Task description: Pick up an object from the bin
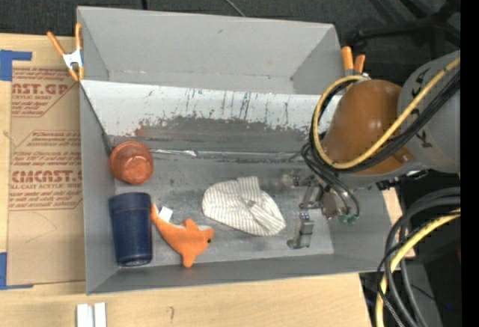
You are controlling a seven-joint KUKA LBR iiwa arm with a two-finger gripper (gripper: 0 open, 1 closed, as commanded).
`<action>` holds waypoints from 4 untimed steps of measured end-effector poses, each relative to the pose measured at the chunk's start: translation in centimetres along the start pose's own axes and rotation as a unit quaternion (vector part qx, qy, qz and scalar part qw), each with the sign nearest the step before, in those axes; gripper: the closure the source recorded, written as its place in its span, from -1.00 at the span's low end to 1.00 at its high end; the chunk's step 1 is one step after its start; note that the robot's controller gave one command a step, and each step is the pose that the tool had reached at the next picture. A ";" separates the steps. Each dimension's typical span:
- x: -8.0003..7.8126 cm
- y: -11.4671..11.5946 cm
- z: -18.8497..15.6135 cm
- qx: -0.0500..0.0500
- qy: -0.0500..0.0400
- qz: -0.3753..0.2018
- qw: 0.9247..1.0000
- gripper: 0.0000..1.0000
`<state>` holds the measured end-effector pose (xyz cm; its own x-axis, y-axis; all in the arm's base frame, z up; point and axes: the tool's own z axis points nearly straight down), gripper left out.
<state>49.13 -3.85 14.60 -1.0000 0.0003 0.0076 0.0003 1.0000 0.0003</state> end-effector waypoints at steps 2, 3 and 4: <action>-1.6 3.5 3.6 0.001 -0.007 -0.030 1.000 -1.00; -1.4 5.9 7.6 0.000 -0.005 -0.053 0.999 1.00; -1.4 5.9 7.6 0.000 -0.005 -0.053 0.999 1.00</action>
Offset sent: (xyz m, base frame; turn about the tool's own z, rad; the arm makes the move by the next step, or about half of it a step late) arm 0.0249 0.0694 -0.0760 -0.1204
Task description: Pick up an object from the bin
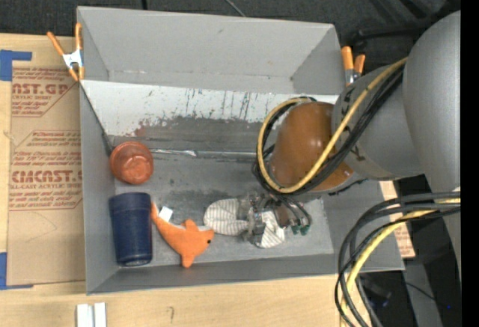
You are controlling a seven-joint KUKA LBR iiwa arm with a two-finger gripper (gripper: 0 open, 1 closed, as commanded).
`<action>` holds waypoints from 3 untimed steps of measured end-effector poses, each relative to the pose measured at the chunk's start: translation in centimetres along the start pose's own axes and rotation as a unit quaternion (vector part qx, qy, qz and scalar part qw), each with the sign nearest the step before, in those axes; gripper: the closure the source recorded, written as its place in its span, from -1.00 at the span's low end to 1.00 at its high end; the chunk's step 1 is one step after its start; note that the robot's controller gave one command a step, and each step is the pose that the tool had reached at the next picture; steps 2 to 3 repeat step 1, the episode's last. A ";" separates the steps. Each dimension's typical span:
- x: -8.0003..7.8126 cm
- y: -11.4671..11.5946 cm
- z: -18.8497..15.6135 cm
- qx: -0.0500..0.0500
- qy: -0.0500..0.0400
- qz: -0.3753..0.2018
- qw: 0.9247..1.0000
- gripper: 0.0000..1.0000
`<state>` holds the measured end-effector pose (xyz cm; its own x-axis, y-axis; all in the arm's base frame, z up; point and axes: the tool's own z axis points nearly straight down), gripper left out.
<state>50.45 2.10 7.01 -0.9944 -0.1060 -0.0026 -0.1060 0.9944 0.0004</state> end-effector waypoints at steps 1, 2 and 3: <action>-2.5 3.0 -20.0 0.000 0.002 0.005 1.000 1.00; -2.5 3.0 -20.0 0.000 0.002 0.005 1.000 1.00; -2.5 3.0 -20.0 0.000 0.002 0.005 1.000 1.00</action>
Offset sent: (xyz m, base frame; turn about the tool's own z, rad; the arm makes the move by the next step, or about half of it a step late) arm 0.0000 0.0000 0.0000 0.0000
